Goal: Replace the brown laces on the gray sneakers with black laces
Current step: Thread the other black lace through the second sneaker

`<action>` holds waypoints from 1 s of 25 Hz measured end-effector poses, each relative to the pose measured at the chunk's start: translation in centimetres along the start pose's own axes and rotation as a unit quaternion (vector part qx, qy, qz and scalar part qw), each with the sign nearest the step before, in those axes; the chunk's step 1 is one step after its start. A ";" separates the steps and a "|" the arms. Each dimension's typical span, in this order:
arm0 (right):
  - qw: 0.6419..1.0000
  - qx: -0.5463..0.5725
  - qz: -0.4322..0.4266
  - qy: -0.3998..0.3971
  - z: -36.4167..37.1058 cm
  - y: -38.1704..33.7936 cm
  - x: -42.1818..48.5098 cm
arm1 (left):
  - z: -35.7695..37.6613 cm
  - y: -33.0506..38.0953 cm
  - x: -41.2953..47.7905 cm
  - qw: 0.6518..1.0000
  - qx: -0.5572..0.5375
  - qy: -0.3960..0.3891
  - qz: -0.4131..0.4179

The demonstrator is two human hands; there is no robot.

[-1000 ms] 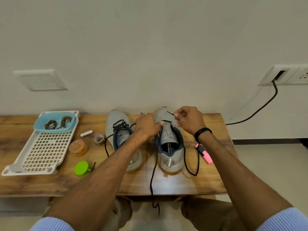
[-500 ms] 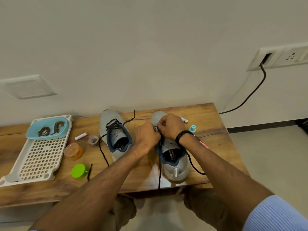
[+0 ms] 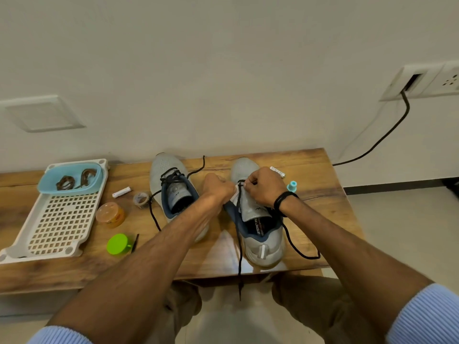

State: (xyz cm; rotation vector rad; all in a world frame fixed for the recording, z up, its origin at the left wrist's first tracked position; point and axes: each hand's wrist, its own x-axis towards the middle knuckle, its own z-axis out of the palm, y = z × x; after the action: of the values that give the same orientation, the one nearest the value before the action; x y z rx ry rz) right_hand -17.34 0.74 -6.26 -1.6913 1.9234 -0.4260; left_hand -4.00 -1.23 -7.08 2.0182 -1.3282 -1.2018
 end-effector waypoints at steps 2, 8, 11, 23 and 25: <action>1.000 -0.012 -0.014 0.011 0.0 -0.1 -0.1 | 0.0 0.2 0.2 0.999 -0.035 -0.006 -0.029; 0.996 -0.070 -0.057 0.009 -0.2 -0.8 -0.4 | -0.5 0.1 0.9 0.992 -0.105 -0.030 -0.063; 0.995 -0.090 -0.044 0.011 -0.1 -1.1 -0.3 | -0.6 0.2 0.7 0.991 -0.115 -0.040 -0.064; 0.997 -0.057 -0.059 0.009 -0.1 -1.0 -0.8 | -1.5 0.6 0.0 0.983 -0.140 -0.081 -0.086; 0.995 -0.070 -0.066 0.007 0.2 -1.1 -0.8 | -1.7 0.8 -0.5 0.985 -0.125 -0.084 -0.086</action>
State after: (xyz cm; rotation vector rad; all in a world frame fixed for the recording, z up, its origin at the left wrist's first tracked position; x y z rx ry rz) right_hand -16.27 1.39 -5.59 -1.9176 1.8977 -0.3609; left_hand -3.06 -1.37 -5.37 1.9139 -1.0292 -1.5644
